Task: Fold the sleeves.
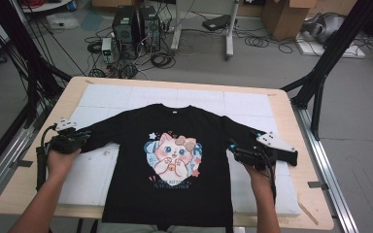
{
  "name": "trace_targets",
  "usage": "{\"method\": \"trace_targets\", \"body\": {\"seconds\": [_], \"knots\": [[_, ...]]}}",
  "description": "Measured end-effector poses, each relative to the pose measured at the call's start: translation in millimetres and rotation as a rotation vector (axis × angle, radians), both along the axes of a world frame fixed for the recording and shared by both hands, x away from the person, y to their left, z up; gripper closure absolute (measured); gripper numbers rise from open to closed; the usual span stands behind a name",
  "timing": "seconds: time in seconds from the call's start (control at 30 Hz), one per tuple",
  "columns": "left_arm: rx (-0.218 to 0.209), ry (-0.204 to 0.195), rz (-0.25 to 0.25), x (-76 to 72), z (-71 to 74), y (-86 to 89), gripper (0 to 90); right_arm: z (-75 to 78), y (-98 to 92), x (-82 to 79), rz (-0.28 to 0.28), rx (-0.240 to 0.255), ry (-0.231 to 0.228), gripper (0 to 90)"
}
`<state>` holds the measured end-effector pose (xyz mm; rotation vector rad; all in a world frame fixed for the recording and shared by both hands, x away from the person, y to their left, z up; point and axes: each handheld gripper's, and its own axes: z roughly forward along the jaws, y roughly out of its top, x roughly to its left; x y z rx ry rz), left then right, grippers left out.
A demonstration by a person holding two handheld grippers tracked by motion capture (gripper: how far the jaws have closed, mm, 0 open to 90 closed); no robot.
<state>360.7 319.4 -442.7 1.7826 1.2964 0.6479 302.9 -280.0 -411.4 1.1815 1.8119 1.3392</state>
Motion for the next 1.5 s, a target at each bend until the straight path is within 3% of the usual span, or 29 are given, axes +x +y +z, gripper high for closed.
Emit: {"method": "trace_targets", "body": {"seconds": [0.03, 0.07, 0.17, 0.23, 0.27, 0.33, 0.37, 0.4, 0.47, 0.67, 0.77, 0.83, 0.87, 0.9, 0.97, 1.0, 1.03, 1.07, 1.1, 1.17, 1.27, 1.33, 1.43, 1.5], "knots": [[0.0, 0.0, 0.0, 0.0, 0.0, 0.0, 88.2, -0.5, -3.0, -4.7, -0.005, 0.005, 0.002, 15.7], [-0.041, -0.03, -0.003, -2.4, 7.0, -1.6, 88.2, -0.9, -5.9, -8.9, -0.012, 0.009, 0.004, 15.8], [-0.031, -0.046, -0.036, -2.6, 15.8, -8.8, 88.1, -1.3, -10.8, -15.1, -0.021, 0.007, 0.005, 15.7], [-0.055, -0.073, -0.066, -1.8, 26.0, -19.3, 88.1, -1.2, -14.0, -20.0, -0.029, 0.009, 0.007, 15.7], [-0.065, -0.092, -0.112, 0.0, 36.1, -34.4, 88.1, -0.7, -16.6, -23.7, -0.034, 0.009, 0.004, 15.7], [-0.061, -0.098, -0.14, 0.9, 40.4, -43.1, 88.1, 0.0, -18.4, -26.4, -0.041, 0.015, 0.001, 15.7], [-0.06, -0.098, -0.198, 3.0, 46.6, -62.5, 88.1, 0.0, -19.3, -27.3, -0.042, 0.017, 0.002, 15.7], [-0.06, -0.098, -0.198, 3.0, 46.6, -62.5, 88.1, 0.0, -19.3, -27.3, -0.042, 0.017, 0.002, 15.7], [-0.066, -0.095, -0.254, 4.1, 49.4, -83.5, 88.1, -0.2, -20.6, -27.8, -0.046, 0.022, 0.003, 15.7], [-0.013, -0.061, -0.407, 8.8, 46.3, -149.9, 87.8, -1.3, -21.2, -27.1, -0.044, 0.031, 0.002, 15.7], [0.013, -0.004, -0.458, 13.9, 35.4, -179.1, 87.0, -1.9, -22.4, -26.8, -0.043, 0.036, 0.003, 15.8], [0.008, 0.052, -0.475, 17.1, 25.1, -193.0, 78.8, -2.5, -23.3, -26.4, -0.042, 0.039, 0.004, 15.8], [-0.007, 0.072, -0.452, 17.9, 22.7, -196.8, 50.1, -2.8, -23.7, -26.7, -0.042, 0.044, 0.005, 15.7], [-0.03, 0.083, -0.426, 17.7, 23.4, -196.8, 50.1, -2.8, -23.7, -26.7, -0.042, 0.044, 0.005, 15.7], [-0.056, 0.048, -0.401, 14.7, 31.7, -186.6, 41.2, -3.0, -25.5, -27.4, -0.042, 0.051, 0.004, 15.7], [-0.066, -0.013, -0.338, 9.1, 40.4, -166.7, 39.1, -2.9, -26.3, -27.7, -0.043, 0.052, 0.007, 15.8], [-0.066, -0.013, -0.338, 9.1, 40.4, -166.7, 39.2, -2.9, -26.3, -27.7, -0.043, 0.052, 0.007, 15.8], [-0.07, -0.032, -0.277, 4.8, 43.6, -140.9, 39.0, -2.9, -27.8, -28.7, -0.048, 0.06, 0.008, 15.7], [-0.07, -0.032, -0.277, 4.8, 43.6, -140.9, 38.7, -2.9, -27.8, -28.7, -0.048, 0.06, 0.008, 15.7], [-0.064, -0.016, -0.222, 1.5, 40.0, -116.4, 37.8, -2.5, -29.0, -30.4, -0.053, 0.067, 0.006, 15.8], [-0.078, 0.058, -0.175, -3.0, 24.4, -90.6, 33.0, 0.2, -28.3, -33.8, -0.055, 0.061, -0.001, 15.8], [-0.062, 0.123, -0.151, -5.7, 12.6, -82.7, 30.2, 1.9, -27.0, -36.2, -0.055, 0.057, -0.007, 15.8], [-0.04, 0.161, -0.171, -10.4, -0.4, -76.5, 30.9, 1.3, -26.3, -36.6, -0.055, 0.055, -0.004, 15.8], [-0.05, 0.193, -0.172, -12.1, -6.4, -75.8, 38.9, 0.5, -25.7, -35.9, -0.05, 0.051, -0.002, 15.8]]}}
